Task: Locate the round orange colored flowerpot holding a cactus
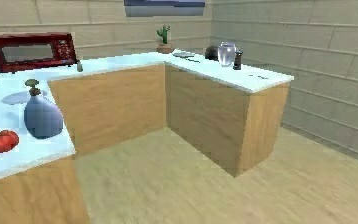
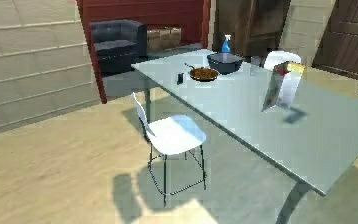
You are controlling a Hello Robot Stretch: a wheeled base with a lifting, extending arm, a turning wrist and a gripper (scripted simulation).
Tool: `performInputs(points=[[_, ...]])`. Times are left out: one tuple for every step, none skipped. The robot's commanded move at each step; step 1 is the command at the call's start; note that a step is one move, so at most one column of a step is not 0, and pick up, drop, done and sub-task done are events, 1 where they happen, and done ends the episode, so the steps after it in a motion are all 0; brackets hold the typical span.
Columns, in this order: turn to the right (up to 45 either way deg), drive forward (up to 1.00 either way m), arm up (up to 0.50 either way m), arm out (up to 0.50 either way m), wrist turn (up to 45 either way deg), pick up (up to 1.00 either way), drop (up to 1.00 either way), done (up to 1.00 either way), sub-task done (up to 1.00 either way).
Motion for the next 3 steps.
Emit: performInputs(points=[[0.0, 0.85, 0.00, 0.00, 0.0, 0.00, 0.00, 0.00, 0.00], [-12.0, 0.00, 0.00, 0.00, 0.0, 0.00, 0.00, 0.00, 0.00], [0.0, 1.00, 0.00, 0.00, 0.0, 0.00, 0.00, 0.00, 0.00]])
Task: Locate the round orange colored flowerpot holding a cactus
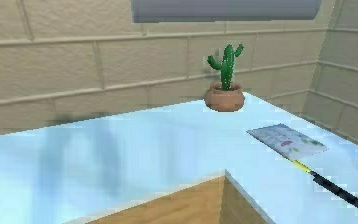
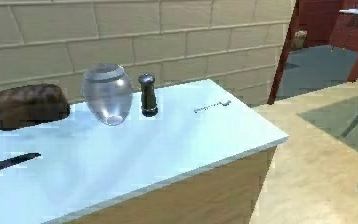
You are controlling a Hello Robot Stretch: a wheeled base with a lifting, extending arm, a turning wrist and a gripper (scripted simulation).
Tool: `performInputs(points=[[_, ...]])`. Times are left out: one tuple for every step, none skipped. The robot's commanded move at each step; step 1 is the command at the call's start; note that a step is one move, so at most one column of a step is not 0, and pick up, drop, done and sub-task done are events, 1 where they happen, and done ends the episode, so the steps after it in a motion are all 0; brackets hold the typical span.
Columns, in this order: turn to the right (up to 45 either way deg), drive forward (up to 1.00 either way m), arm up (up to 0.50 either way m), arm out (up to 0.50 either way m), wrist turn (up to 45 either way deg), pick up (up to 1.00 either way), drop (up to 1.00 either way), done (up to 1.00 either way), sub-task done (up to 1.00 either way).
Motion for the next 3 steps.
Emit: performInputs(points=[[-12.0, 0.00, 0.00, 0.00, 0.0, 0.00, 0.00, 0.00, 0.00], [0.0, 0.10, 0.00, 0.00, 0.0, 0.00, 0.00, 0.00, 0.00], [24.0, 0.00, 0.00, 0.00, 0.0, 0.00, 0.00, 0.00, 0.00]])
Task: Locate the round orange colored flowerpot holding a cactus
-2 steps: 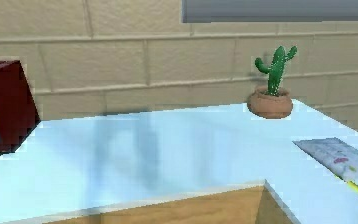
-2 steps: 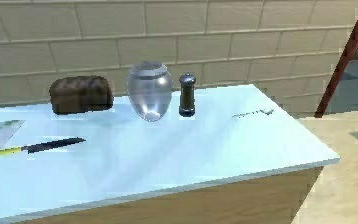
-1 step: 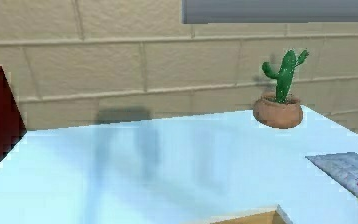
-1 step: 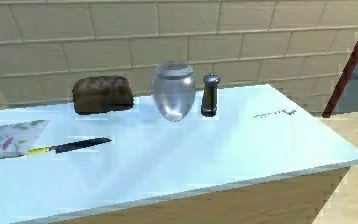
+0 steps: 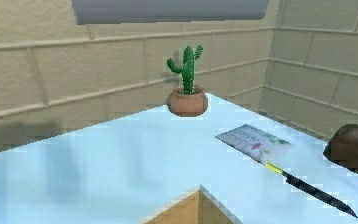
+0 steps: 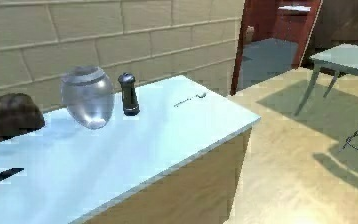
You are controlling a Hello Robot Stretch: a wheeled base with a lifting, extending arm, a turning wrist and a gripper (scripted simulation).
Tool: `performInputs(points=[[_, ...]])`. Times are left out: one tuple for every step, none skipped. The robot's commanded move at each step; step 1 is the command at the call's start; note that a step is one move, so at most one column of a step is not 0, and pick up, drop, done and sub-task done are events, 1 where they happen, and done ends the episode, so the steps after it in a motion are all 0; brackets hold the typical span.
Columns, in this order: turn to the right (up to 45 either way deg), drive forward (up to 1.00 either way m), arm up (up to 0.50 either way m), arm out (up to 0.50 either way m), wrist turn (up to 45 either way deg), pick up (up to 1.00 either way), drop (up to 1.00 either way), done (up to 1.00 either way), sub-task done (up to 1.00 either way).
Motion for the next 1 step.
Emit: performInputs(points=[[0.0, 0.00, 0.00, 0.00, 0.0, 0.00, 0.00, 1.00, 0.00]])
